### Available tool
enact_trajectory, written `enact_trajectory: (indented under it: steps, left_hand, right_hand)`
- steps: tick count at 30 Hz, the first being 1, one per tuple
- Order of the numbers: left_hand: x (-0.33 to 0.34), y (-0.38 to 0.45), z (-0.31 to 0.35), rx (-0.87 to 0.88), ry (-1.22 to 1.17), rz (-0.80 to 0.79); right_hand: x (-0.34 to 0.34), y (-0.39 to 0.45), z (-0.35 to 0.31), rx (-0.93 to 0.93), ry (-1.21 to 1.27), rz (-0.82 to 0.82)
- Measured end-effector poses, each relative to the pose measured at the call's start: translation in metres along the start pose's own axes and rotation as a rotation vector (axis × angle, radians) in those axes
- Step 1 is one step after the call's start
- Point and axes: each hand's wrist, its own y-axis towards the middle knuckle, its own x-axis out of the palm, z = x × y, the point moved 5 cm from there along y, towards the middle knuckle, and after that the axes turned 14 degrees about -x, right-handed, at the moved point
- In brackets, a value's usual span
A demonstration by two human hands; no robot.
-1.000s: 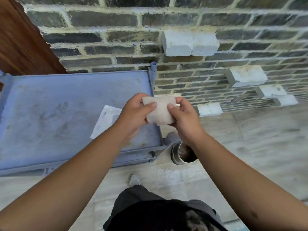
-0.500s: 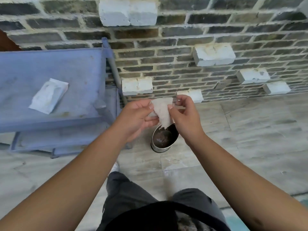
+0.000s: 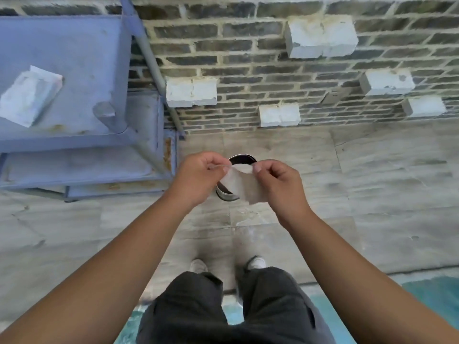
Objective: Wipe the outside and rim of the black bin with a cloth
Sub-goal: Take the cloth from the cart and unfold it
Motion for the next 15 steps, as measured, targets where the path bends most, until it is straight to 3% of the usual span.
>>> enact_trajectory:
  steps: [6,10,13,15]
  left_hand:
    - [0.029,0.106,-0.102,0.100,0.161,0.006]
    - [0.055,0.184,-0.189,0.057,0.054,0.003]
    - [0.079,0.254,-0.248,0.045,-0.080,-0.001]
    - [0.091,0.298,-0.274,0.074,-0.186,-0.021]
  right_hand:
    - [0.003,0.041,0.142,-0.064,-0.079,-0.060]
    - [0.007,0.071,0.253,-0.098,0.049,-0.167]
    - [0.012,0.106,0.344,-0.198,-0.049,-0.261]
    - [0.012,0.131,0.394,-0.269,-0.089,-0.209]
